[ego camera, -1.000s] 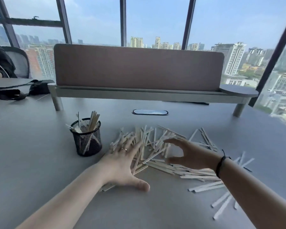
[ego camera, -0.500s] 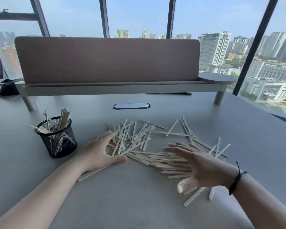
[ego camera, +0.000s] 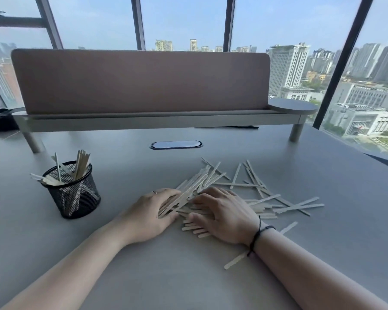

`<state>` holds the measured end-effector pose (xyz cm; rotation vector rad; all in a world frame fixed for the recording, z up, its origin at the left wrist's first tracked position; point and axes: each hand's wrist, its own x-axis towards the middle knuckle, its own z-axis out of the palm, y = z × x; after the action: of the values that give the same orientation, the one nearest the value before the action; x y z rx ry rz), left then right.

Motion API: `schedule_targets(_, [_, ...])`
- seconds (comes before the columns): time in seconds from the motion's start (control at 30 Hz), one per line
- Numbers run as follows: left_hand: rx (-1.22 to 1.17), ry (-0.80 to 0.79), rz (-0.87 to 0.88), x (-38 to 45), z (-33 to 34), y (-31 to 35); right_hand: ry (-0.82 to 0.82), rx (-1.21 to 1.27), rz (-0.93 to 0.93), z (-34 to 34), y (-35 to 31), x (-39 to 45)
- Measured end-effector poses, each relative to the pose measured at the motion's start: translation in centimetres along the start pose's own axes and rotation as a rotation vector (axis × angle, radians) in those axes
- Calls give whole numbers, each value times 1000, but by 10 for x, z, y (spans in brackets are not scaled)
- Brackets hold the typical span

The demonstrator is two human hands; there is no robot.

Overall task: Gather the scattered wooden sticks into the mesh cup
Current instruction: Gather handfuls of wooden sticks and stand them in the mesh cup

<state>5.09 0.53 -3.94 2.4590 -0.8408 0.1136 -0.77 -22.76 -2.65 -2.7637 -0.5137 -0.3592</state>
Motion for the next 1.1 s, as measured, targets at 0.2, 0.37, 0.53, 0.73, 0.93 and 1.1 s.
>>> schedule_targets(0.2, [32, -57, 4, -8, -3, 3, 203, 131, -36, -7, 2, 2])
schedule_targets(0.37, [417, -7, -130, -11, -12, 8, 2, 20, 7, -38, 37, -48])
schedule_targets(0.53, [302, -174, -214, -9, -7, 9, -275, -125, 61, -39, 38, -66])
schedule_targets(0.73, [178, -267, -52, 1, -6, 21, -262, -109, 11, -18, 20, -20])
schedule_targets(0.93, [115, -256, 46, 12, -4, 27, -201, -96, 23, 11, 5, 22])
schedule_targets(1.1, [1, -203, 7, 15, -5, 24, -36, -83, 42, 23, -1, 29])
